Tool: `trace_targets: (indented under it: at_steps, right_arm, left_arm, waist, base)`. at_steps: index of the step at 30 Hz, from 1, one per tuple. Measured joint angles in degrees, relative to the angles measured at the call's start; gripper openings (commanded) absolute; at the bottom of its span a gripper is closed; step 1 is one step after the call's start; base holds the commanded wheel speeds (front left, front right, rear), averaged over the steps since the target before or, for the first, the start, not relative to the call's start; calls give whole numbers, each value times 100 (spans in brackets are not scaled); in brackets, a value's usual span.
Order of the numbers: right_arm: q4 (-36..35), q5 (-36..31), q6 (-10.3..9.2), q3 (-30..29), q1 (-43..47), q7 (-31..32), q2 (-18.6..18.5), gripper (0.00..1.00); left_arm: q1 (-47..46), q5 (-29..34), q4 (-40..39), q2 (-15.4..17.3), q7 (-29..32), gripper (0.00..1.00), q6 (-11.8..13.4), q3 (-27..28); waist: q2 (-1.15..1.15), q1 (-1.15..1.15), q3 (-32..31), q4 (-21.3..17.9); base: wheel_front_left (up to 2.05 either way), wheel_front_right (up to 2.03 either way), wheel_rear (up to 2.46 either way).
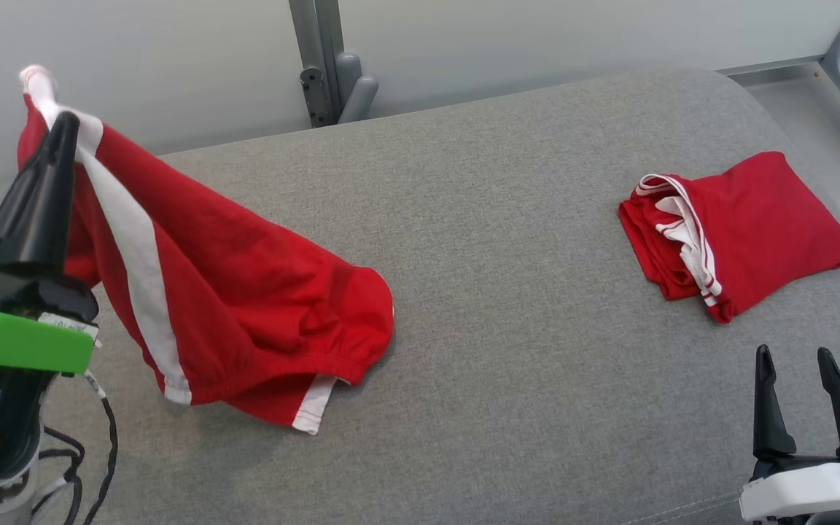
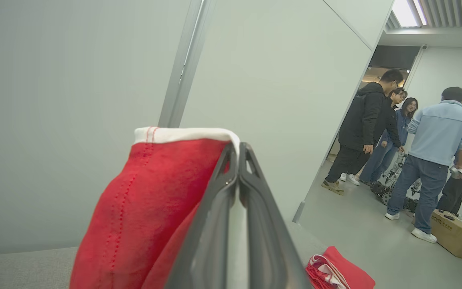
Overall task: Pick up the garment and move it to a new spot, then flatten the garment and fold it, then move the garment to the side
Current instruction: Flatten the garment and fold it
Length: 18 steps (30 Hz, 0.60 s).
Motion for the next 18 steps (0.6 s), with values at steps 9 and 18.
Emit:
trace_targets:
  at_steps: [9, 18]
  right_arm:
    - [15, -2, 0, 97, -124, 1, 1, 100]
    - [40, 101, 0, 199, -281, 1, 1, 100]
  left_arm:
    - [-1352, -536, -91, -94, 821, 0, -179, -987]
    - [-1832, -260, 1649, -1349, 873, 0, -245, -2964]
  waist:
    - [0, 0, 52, -112]
    - [0, 0, 230, -446]
  base:
    - [0, 0, 0]
    - [0, 0, 0]
